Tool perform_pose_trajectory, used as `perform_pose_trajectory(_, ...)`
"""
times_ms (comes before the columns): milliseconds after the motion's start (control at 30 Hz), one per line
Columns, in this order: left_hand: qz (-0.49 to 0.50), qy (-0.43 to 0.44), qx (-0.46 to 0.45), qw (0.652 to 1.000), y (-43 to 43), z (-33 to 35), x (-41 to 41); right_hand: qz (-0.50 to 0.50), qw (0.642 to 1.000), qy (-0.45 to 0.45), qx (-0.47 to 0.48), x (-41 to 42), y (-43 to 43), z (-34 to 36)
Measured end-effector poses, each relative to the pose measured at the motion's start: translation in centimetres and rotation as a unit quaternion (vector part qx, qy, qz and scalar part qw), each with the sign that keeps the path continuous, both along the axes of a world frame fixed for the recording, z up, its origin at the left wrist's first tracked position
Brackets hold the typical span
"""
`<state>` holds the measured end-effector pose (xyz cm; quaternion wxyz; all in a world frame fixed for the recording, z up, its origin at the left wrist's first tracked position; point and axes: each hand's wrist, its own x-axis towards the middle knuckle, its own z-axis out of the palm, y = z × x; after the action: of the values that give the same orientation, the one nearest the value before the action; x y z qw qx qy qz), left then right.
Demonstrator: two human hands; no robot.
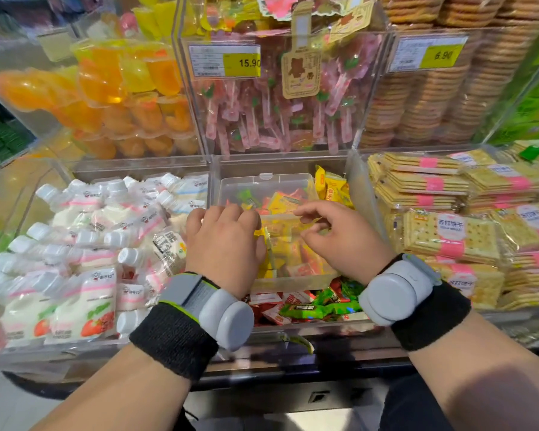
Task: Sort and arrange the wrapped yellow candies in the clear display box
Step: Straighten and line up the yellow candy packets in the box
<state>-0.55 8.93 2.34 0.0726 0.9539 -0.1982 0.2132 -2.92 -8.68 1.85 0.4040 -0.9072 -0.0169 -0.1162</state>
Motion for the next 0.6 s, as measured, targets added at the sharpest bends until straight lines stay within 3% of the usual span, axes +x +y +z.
perform_pose_trajectory(600, -0.150, 0.032, 0.016, 0.988, -7.6, -0.2, -3.0, -0.096, 0.993, -0.049, 0.042, -3.2, -7.3, 0.6)
